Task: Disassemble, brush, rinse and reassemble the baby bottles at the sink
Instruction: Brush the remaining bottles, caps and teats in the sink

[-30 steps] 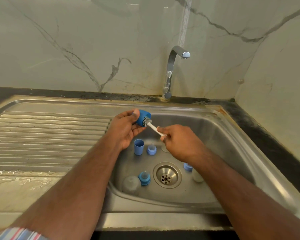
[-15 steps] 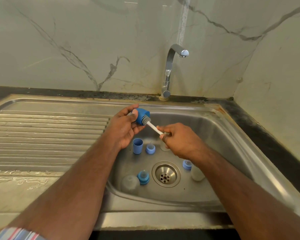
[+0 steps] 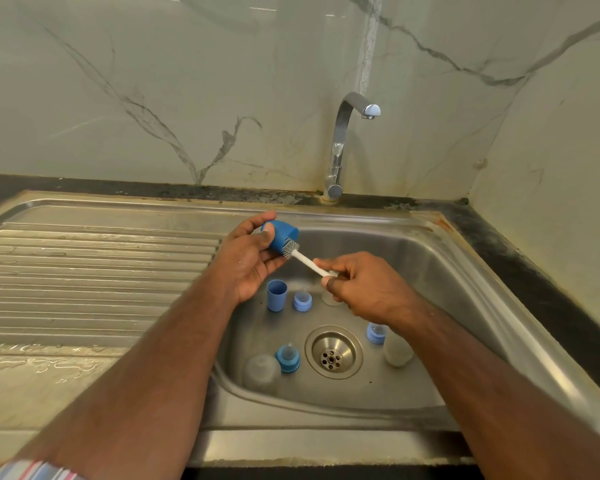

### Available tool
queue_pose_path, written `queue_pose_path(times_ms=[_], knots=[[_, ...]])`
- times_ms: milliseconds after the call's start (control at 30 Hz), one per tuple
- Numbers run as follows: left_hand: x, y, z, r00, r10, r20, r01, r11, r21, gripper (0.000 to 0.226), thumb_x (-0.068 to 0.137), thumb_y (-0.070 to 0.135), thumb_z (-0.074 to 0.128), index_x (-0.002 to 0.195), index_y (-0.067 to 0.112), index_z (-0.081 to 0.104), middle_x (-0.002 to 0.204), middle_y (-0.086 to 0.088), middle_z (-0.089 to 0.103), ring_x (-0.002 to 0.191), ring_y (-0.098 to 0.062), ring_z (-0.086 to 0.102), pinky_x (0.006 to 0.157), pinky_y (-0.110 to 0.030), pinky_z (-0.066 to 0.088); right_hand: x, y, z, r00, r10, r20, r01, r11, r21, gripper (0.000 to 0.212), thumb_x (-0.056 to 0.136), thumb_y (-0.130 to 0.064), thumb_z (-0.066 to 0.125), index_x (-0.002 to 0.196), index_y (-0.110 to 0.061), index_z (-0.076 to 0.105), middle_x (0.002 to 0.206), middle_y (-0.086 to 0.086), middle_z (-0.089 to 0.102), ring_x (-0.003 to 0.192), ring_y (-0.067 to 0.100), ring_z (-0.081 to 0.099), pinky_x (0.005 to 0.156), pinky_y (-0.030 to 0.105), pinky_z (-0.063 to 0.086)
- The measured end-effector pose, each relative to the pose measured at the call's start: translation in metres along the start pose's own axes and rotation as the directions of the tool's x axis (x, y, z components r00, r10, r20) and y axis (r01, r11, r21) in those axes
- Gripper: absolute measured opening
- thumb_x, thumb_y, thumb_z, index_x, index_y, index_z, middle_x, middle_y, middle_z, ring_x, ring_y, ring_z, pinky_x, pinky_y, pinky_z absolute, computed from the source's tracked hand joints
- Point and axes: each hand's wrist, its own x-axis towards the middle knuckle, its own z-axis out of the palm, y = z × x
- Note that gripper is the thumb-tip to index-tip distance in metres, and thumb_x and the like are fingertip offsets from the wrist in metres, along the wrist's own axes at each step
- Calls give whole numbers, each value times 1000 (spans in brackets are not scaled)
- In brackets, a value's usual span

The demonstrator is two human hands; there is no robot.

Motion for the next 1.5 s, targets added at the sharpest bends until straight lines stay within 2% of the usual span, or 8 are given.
queue_pose_path(times_ms=[167, 333, 567, 733, 967, 1167, 1367, 1500], knots=[[0, 0, -1, 1000, -15, -27, 16, 1000, 8, 28, 101, 10, 58, 129, 13, 61, 125, -16, 67, 105, -31, 72, 87, -42, 61, 4, 5, -2, 990, 35, -135, -42, 998, -46, 37, 99, -27, 58, 134, -38, 60, 108, -12, 69, 82, 3, 59, 74, 19, 43], [-1, -1, 0, 1000, -22, -7, 22, 999, 33, 25, 101, 8, 58, 125, 13, 61, 124, -17, 66, 101, -31, 73, 83, -39, 62, 2, 1, 1, 999, -11, -49, 10, 1000, -18, 39, 99, -25, 58, 136, -36, 59, 75, -21, 56, 63, 2, 52, 61, 15, 38], [-1, 2, -1, 1000, -15, -8, 15, 998, 54, 27, 101, 8, 58, 127, 13, 62, 122, -16, 67, 103, -32, 73, 84, -41, 62, -1, 2, -5, 986, -8, -165, -36, 965, -260, 39, 101, -32, 52, 138, -44, 54, 112, -9, 69, 82, 9, 62, 73, 28, 51], [-3, 2, 1, 999, -33, 15, 31, 995, 92, 17, 103, 14, 57, 118, 15, 65, 122, -17, 68, 103, -31, 73, 78, -37, 62, -3, -4, -6, 980, -99, -175, 4, 880, -475, 42, 105, -33, 44, 146, -44, 44, 108, -5, 59, 91, 15, 56, 75, 33, 49], [-2, 4, -4, 1000, -3, -1, 3, 1000, 4, 26, 101, 12, 59, 127, 10, 61, 120, -18, 69, 94, -28, 76, 75, -37, 63, 2, 2, -10, 993, -20, -116, 9, 996, -93, 37, 97, -27, 61, 131, -41, 62, 77, -19, 60, 62, 2, 54, 55, 12, 36], [-2, 1, -4, 1000, -6, 23, 5, 1000, 11, 30, 95, 3, 64, 124, 12, 61, 123, -18, 67, 101, -32, 74, 83, -42, 62, 4, 5, -1, 989, 51, -141, -71, 988, -136, 37, 99, -31, 57, 134, -43, 59, 111, -12, 70, 83, 5, 61, 72, 21, 45], [-4, 3, -6, 998, -13, 66, 15, 999, -42, 33, 98, 2, 59, 130, 9, 59, 126, -20, 65, 103, -35, 74, 84, -44, 63, 0, 7, -15, 998, 56, -2, -55, 985, 162, 30, 97, -21, 63, 124, -36, 68, 71, -8, 65, 45, -2, 52, 47, 19, 41], [-3, 5, -4, 998, -21, 61, 24, 999, -37, 32, 100, 3, 56, 130, 10, 60, 125, -19, 66, 101, -34, 74, 86, -43, 62, 5, 10, -15, 985, 59, -164, -53, 998, 44, 31, 96, -27, 64, 125, -39, 67, 97, -12, 73, 74, 0, 63, 67, 20, 49]])
